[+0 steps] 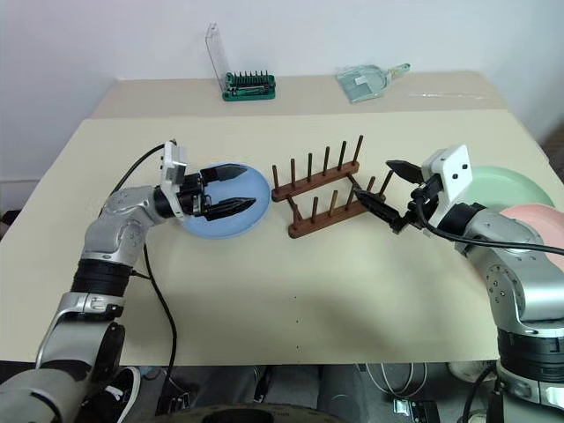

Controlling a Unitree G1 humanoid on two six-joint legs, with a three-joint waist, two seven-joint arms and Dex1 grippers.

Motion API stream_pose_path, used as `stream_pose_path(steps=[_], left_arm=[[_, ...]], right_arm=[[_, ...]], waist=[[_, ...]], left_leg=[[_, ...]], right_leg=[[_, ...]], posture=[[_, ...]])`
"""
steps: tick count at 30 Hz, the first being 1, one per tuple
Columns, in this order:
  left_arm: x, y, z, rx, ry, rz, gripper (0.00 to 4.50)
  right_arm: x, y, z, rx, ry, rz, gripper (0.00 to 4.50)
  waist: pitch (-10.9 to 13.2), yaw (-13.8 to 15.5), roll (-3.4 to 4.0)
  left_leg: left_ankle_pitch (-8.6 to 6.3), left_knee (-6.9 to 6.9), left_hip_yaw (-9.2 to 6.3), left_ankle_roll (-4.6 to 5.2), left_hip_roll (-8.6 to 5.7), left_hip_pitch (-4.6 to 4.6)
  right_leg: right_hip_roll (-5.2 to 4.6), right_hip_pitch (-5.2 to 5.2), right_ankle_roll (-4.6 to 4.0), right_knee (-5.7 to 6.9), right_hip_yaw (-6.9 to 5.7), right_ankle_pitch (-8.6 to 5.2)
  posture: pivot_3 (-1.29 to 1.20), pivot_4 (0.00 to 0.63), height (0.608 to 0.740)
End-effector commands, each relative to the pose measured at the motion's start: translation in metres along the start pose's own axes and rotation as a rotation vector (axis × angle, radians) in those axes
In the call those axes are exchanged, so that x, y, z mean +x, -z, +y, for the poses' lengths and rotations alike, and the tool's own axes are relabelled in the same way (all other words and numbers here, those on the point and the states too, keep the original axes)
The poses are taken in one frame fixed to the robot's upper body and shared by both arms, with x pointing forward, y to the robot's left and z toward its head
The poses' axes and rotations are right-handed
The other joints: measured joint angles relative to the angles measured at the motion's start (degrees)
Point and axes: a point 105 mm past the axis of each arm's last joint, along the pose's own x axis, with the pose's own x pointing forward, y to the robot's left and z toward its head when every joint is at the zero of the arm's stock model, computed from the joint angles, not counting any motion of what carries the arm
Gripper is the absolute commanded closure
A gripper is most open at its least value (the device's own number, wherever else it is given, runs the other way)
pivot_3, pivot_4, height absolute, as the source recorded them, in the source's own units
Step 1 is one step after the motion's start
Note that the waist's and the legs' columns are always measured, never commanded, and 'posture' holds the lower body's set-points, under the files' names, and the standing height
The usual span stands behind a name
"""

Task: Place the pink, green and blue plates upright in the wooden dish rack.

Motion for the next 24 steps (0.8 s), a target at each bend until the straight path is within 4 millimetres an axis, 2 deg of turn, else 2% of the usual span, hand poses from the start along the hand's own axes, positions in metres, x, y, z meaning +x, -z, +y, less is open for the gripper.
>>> stream_pose_path(steps=[1,5,9,13,18,24], left_arm=[[0.002,-0.014,0.008,-0.039,-0.051,-0.07,0.0],[0.02,-0.012,0.006,0.028,-0.064,-0.001,0.0],[0.021,-0.009,0.005,0.073,-0.046,0.03,0.0],[0.017,-0.011,0.008,0.113,-0.038,0.036,0.0],[0.01,-0.018,0.004,0.136,0.018,0.042,0.0],[-0.005,-0.017,-0.005,0.142,0.083,0.099,0.0]], right_arm=[[-0.006,-0.017,0.001,-0.072,0.003,-0.033,0.02],[-0.012,-0.015,-0.005,-0.077,0.034,-0.025,0.02],[-0.01,-0.016,-0.001,-0.064,0.02,-0.037,0.02],[-0.007,-0.019,-0.001,-0.076,0.002,-0.059,0.02],[0.0,-0.023,-0.001,-0.073,-0.009,-0.107,0.02],[0.007,-0.024,0.001,-0.075,-0.014,-0.141,0.02]], waist=[[0.0,0.1,-0.01],[0.0,0.1,-0.04],[0.0,0.0,-0.04],[0.0,0.0,-0.04],[0.0,0.1,-0.05],[0.0,0.0,-0.05]], left_leg=[[-0.01,0.0,0.03,0.01,0.0,0.0],[-0.01,0.0,0.07,0.02,0.01,-0.03],[-0.02,0.0,0.2,0.04,0.03,-0.01],[-0.03,0.0,0.27,0.06,0.05,0.0],[-0.05,-0.01,0.32,0.08,0.07,0.0],[-0.05,-0.01,0.34,0.09,0.1,0.0]], right_leg=[[0.01,-0.01,0.01,-0.01,0.04,0.0],[0.03,-0.05,0.02,-0.03,0.14,0.01],[0.05,-0.07,0.06,-0.04,0.2,0.05],[0.07,-0.09,0.06,-0.04,0.24,0.06],[0.09,-0.11,0.07,-0.05,0.29,0.07],[0.14,-0.12,0.07,-0.07,0.34,0.08]], posture=[[0.0,0.15,0.74],[0.0,0.15,0.74],[0.0,0.15,0.74],[0.0,0.15,0.74],[0.0,0.15,0.74],[0.0,0.15,0.74]])
